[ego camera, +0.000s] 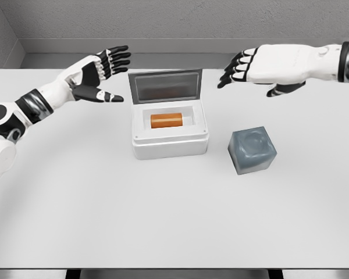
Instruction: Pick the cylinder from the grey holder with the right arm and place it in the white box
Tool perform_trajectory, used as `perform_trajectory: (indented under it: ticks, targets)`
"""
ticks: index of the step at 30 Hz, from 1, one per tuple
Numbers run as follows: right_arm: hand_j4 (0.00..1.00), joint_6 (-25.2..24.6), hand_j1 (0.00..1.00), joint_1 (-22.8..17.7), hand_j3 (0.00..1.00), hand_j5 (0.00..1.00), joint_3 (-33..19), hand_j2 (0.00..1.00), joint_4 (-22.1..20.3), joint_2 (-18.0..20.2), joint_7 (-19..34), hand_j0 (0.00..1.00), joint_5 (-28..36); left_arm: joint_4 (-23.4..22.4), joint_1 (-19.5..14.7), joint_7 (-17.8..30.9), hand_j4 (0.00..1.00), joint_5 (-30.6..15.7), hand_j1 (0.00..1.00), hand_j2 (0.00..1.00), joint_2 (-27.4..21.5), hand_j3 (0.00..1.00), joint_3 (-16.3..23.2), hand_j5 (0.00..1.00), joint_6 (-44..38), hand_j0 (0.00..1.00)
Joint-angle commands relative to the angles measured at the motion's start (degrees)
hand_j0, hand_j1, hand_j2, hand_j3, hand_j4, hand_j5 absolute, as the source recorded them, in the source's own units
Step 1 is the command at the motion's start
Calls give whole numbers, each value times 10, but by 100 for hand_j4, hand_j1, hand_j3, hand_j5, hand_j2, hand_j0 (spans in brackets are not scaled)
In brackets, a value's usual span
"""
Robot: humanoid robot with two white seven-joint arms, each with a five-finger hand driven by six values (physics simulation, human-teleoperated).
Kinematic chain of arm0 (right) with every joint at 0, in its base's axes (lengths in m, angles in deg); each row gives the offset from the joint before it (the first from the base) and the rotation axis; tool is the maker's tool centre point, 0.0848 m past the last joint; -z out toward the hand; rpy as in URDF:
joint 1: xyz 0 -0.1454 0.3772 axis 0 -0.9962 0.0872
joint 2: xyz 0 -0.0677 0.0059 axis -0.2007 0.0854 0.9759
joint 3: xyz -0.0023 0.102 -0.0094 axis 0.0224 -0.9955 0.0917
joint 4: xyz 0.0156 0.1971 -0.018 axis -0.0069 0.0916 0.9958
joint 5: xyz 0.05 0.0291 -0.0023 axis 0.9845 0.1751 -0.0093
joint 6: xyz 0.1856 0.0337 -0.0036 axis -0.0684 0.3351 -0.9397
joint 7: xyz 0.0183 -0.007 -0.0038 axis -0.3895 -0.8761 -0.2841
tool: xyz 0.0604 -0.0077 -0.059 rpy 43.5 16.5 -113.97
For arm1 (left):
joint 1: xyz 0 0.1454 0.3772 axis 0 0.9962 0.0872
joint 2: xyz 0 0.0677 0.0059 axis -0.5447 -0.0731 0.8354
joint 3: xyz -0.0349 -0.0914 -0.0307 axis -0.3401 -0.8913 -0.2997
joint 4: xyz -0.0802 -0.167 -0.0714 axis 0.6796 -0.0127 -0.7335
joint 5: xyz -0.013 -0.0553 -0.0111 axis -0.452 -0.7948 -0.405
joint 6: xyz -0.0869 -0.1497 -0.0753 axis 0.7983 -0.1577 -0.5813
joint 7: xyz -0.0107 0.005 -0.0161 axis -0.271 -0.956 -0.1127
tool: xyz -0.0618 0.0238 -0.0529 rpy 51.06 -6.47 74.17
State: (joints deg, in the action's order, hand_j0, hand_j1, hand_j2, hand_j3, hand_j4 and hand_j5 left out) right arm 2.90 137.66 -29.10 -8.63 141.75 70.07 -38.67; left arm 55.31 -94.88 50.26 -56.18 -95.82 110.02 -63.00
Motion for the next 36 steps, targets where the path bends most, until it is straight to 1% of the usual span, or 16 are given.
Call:
perform_trajectory:
  ticks: [1,3,5,6,7,14,16,18,21,23,24,26,29,32,34,36]
  targets:
    - [99,-2,99,-3,99,99,-13,99,-4,56,0,99,38,0,0,0,100,-3,100,100,6,100,1,100,0,100]
    - [99,-2,99,-31,99,99,-13,99,-2,78,0,99,79,0,-1,0,100,-3,100,100,10,100,3,100,0,100]
    - [99,-2,99,-43,99,99,-13,99,19,84,0,99,118,0,-1,0,100,-3,100,100,14,100,6,100,0,100]
    - [99,-2,99,-48,99,99,-13,99,22,84,0,99,131,1,-1,0,100,-3,100,100,15,100,6,100,0,100]
    - [99,-2,99,-55,99,99,-13,99,21,84,0,99,133,0,-1,0,100,-3,100,100,15,100,6,100,0,100]
    - [99,-2,99,-55,99,99,-13,99,21,81,0,99,132,9,10,0,100,-2,100,100,14,100,6,100,3,100]
    - [99,-2,99,-55,99,99,-14,99,22,79,0,99,132,22,14,0,100,-3,100,100,9,100,5,100,5,100]
    - [99,-2,99,-55,99,99,-14,99,22,78,0,99,131,50,25,0,100,-3,100,100,2,100,5,100,5,100]
    - [99,-2,99,-55,99,99,-13,99,22,78,0,99,131,66,33,0,100,-3,100,100,-1,100,4,100,5,100]
    - [99,-2,99,-55,99,99,-13,99,23,76,0,99,130,68,33,0,100,-4,100,100,-2,100,3,100,5,100]
    - [99,-2,99,-55,99,99,-13,99,23,75,0,99,129,77,34,0,100,-5,100,100,-6,100,3,100,5,100]
    - [99,-2,99,-55,99,99,-13,99,23,75,0,99,128,88,40,0,100,-6,100,100,-19,100,3,100,5,100]
    - [99,-2,99,-55,99,99,-13,99,23,75,0,99,128,88,38,0,100,-8,100,100,-30,100,-1,100,5,100]
    - [99,-2,99,-55,99,99,-14,99,23,75,0,99,129,88,38,0,100,-8,100,100,-58,100,-8,100,6,100]
    - [99,-2,99,-55,99,99,-14,99,23,75,0,99,129,89,39,0,100,-27,100,100,-91,100,-9,100,6,100]
    - [99,-2,99,-55,99,99,-14,99,23,74,0,99,129,90,43,0,100,-30,100,100,-130,100,-12,100,11,100]
